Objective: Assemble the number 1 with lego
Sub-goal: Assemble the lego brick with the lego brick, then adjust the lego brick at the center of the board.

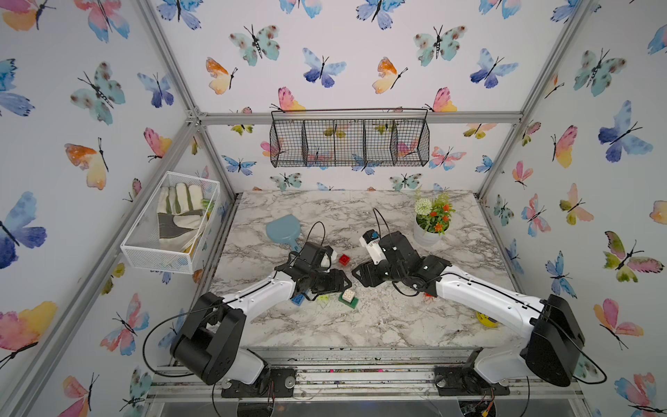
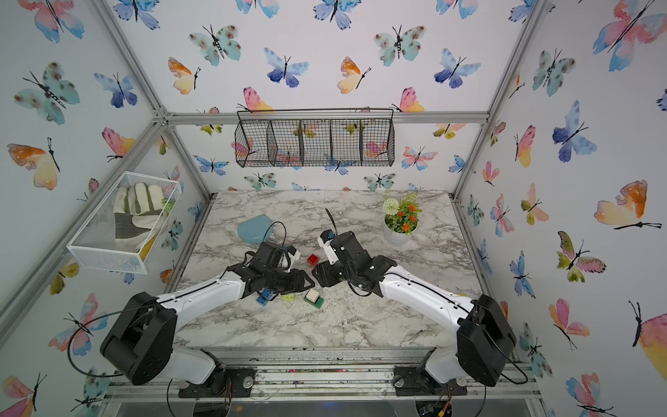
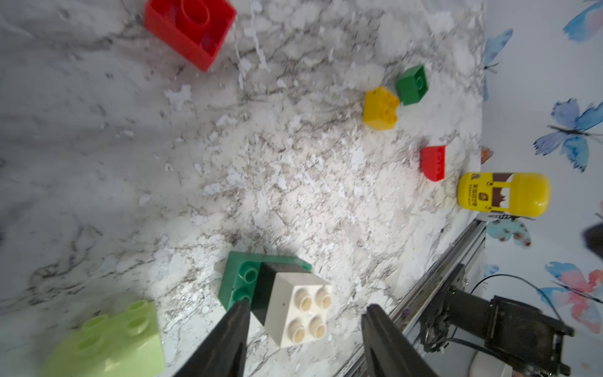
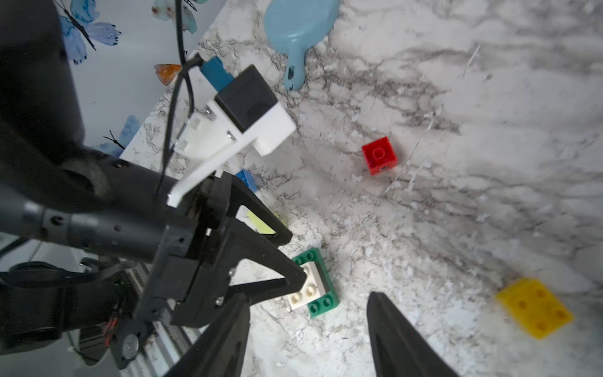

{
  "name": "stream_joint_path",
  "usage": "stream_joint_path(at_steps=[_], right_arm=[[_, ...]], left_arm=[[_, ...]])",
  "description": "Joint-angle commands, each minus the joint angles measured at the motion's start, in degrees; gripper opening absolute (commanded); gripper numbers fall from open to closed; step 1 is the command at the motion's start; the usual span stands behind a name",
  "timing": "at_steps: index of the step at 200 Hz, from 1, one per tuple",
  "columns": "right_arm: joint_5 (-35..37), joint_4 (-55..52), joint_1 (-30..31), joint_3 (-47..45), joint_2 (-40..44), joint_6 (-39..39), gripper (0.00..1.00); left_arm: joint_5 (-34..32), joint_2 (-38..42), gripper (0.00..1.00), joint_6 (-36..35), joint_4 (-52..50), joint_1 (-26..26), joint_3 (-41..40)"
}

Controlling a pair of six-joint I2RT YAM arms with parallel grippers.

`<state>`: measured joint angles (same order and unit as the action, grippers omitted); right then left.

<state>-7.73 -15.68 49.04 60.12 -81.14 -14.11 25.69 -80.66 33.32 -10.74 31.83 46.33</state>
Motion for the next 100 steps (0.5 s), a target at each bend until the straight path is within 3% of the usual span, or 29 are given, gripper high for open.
stream_joint_path(at_steps=[1,29,58,100], right_arm=[[-0.82,0.39,0.05,-3.97,-0.32,21.78,0.62],[-3.53,-9.20,0.39,1.75,-8.08,29.73,0.63],[-2.39,-18.38,2.23,11.49,-18.02,29.55,0.65],[-2.20,-18.61,3.63,15.80,-23.18,29.15,0.67]], left_arm=[[-6.80,6.59,0.61,6.08,3.49,-2.18,0.17],[-13.96,12.64,0.62,10.51,7.48,-3.15,-3.17],[-18.66,16.10,0.62,11.92,6.50,-3.65,-4.76],[-21.61,19.78,0.62,13.24,6.08,-5.36,-6.74]])
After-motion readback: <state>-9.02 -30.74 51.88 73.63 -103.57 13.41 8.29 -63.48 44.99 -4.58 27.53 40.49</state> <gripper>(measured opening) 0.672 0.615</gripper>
